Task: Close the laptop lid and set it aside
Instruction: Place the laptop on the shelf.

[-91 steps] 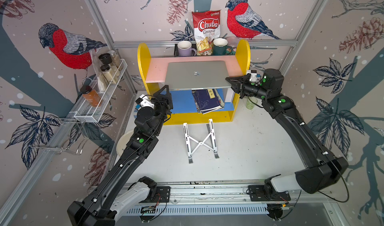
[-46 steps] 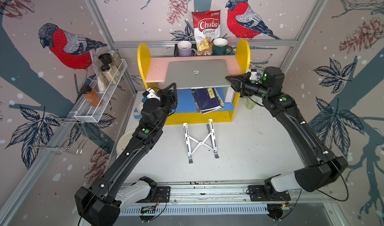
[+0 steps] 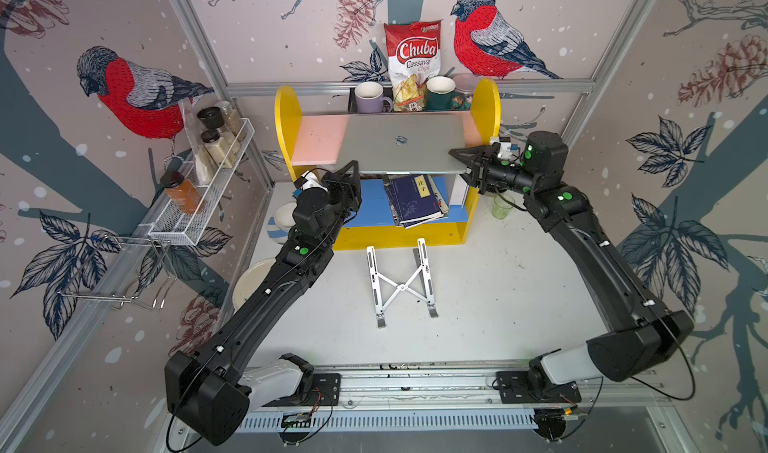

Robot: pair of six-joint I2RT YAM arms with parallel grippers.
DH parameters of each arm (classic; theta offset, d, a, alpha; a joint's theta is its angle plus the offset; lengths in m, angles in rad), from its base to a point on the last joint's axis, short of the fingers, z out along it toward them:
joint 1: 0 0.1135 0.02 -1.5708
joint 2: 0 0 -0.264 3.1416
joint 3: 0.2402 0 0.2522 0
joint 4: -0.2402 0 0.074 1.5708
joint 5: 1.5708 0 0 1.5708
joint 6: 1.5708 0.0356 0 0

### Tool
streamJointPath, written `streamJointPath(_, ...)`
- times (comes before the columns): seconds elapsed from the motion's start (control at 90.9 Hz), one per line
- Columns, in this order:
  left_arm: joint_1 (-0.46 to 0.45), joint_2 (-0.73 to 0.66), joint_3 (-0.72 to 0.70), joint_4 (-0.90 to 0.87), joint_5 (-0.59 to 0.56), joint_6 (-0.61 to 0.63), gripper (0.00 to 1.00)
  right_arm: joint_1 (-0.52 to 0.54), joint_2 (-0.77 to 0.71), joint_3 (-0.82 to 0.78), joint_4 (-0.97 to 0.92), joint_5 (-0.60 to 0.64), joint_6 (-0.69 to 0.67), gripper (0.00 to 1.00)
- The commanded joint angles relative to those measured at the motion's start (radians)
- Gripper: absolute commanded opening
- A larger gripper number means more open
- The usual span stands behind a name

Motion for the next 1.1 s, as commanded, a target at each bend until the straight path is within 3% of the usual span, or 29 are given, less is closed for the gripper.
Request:
streamJointPath(0.0, -0.001, -0.006, 0.026, 0.071, 0.021, 0.038, 0.00, -0.008, 0.188, 0.029, 0.197, 0.126, -0.023, 0.14)
streamJointPath(0.132, -0.001, -0.012, 0.040, 0.057, 0.001, 0.055, 0.00, 0.006, 0.222, 0.085, 0.184, 0.129, -0.012, 0.08)
streamJointPath(0.407, -0.001, 0.000, 0.069, 0.061, -0.004, 0.069, 0.00, 0.024, 0.300, 0.174, 0.194, 0.131, 0.034, 0.07)
streamJointPath(0.671, -0.001, -0.011, 0.070, 0.063, -0.006, 0.105, 0.00, 0.022, 0.316, 0.142, 0.223, 0.102, 0.049, 0.07)
streamJointPath(0.99, -0.001, -0.008, 0.067, 0.048, -0.012, 0.118, 0.00, 0.021, 0.274, 0.025, 0.296, 0.092, 0.062, 0.21)
streamJointPath(1.089, -0.001, -0.008, 0.064, 0.043, -0.023, 0.119, 0.00, 0.020, 0.271, 0.007, 0.304, 0.092, 0.061, 0.30)
